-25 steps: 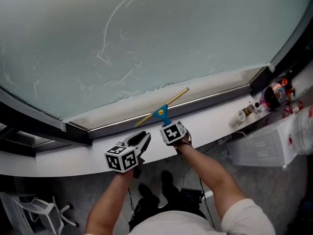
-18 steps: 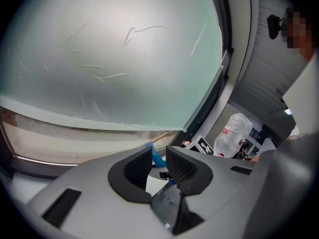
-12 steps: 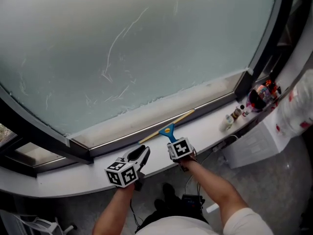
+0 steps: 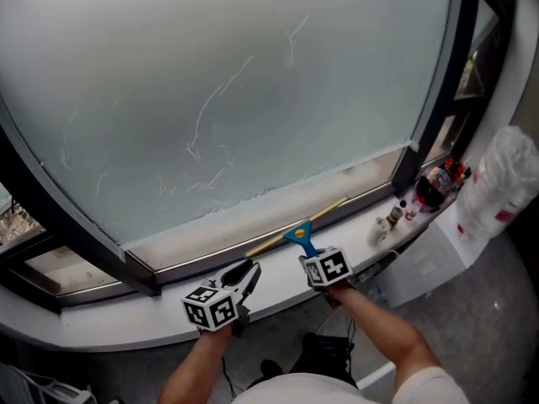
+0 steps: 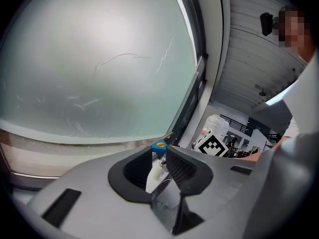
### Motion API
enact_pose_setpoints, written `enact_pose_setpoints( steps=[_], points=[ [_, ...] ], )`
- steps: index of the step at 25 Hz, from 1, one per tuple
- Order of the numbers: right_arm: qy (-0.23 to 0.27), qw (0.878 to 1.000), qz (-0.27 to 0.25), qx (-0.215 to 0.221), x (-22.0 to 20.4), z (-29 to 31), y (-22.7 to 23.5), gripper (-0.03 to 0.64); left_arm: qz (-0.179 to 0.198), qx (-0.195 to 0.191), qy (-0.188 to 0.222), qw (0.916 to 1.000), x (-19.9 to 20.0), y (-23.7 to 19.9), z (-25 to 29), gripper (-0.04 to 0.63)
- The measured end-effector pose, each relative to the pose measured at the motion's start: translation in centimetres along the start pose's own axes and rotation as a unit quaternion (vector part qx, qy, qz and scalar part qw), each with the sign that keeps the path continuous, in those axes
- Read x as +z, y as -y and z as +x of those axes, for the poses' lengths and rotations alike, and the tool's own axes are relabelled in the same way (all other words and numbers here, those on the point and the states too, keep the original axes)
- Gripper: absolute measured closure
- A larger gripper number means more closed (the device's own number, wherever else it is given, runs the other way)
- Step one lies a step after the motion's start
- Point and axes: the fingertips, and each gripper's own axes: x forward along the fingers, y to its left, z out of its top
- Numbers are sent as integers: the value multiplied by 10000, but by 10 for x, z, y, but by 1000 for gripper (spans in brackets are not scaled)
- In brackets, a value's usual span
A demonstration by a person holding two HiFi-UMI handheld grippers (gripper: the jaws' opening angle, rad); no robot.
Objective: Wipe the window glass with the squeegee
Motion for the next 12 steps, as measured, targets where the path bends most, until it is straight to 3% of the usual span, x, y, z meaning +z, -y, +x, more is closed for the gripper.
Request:
enact_pose_setpoints(
  steps=[6,12],
  points=[
    [267,9994,201,111,30,-45,42,523,326,104,267,9991,32,36,20,488],
    [370,9987,-115,343,62,-68,101,523,296,433,690,9962,57,63,80,488]
  ],
)
